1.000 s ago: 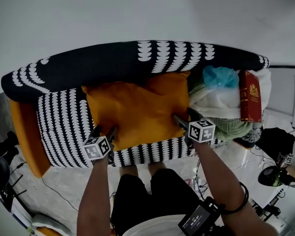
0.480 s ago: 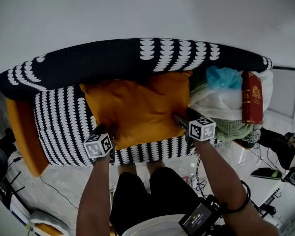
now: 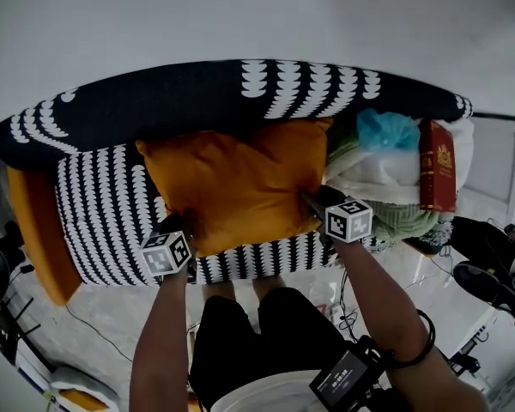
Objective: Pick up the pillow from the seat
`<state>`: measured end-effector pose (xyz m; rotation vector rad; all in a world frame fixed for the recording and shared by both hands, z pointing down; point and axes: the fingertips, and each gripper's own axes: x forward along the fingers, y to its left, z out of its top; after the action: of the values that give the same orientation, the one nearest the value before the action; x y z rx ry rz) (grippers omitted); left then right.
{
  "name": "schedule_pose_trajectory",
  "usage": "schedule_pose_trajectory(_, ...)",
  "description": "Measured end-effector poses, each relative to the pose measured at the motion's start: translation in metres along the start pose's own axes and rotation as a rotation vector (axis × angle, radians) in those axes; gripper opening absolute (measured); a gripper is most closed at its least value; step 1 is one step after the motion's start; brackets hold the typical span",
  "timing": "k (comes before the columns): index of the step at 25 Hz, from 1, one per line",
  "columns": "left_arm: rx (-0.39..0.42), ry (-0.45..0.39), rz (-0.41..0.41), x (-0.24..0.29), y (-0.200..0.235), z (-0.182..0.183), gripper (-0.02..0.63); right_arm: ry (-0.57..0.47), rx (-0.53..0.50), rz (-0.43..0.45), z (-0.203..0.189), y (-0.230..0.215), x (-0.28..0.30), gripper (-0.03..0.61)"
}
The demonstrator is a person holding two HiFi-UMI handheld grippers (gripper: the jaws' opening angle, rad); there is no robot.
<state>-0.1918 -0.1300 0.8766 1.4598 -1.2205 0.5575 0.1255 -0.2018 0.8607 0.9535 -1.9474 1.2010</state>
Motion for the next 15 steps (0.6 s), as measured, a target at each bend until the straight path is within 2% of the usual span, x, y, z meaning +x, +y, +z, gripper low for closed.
schedule_pose_trajectory(9, 0.032, -0.042, 0.007, -0.016, -0.006, 0.000, 0.029, -0.032, -0.011, 0.003, 0.001, 0.010, -0.015, 0.127)
schedule_pose_trajectory(15, 0.044, -0.080, 0.005, -0.027, -0.017, 0.000, 0.018, -0.057, -0.013, 0.012, 0.000, 0.011, -0.028, 0.110)
